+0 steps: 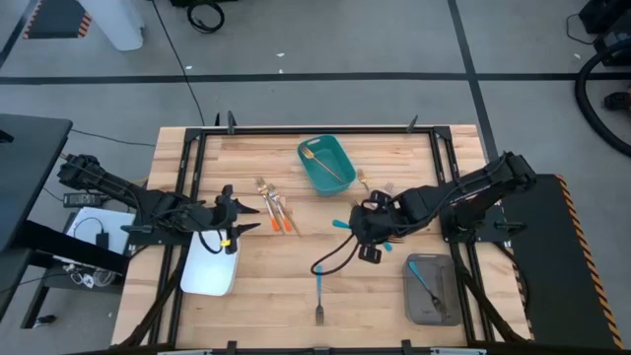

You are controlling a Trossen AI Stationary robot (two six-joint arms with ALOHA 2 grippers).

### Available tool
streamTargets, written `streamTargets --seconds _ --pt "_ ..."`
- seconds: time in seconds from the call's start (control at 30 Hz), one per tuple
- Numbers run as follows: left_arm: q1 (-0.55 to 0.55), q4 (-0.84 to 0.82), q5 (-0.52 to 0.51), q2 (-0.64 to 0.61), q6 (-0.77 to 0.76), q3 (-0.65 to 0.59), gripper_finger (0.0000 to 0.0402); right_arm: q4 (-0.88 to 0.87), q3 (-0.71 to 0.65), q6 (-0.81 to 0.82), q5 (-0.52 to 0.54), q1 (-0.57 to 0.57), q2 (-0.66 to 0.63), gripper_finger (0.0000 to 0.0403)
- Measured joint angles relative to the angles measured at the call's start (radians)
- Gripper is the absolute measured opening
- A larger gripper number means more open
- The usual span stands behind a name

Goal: Sort silverware by color (type)
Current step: Put the blue fork into the black bin

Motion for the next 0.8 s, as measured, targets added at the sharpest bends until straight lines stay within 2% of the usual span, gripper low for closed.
streamTargets --seconds 0.33,0.8 --pt "0.002 0.063 -0.043 0.000 0.157 0.000 0.0172 -0.067 0.000 0.103 0.000 0.044 0.000 0.0032" --pt "0.004 0.283 -0.078 0.000 0.466 0.000 0.0172 -0.153 0.000 0.300 0.034 0.142 0.000 0.0032"
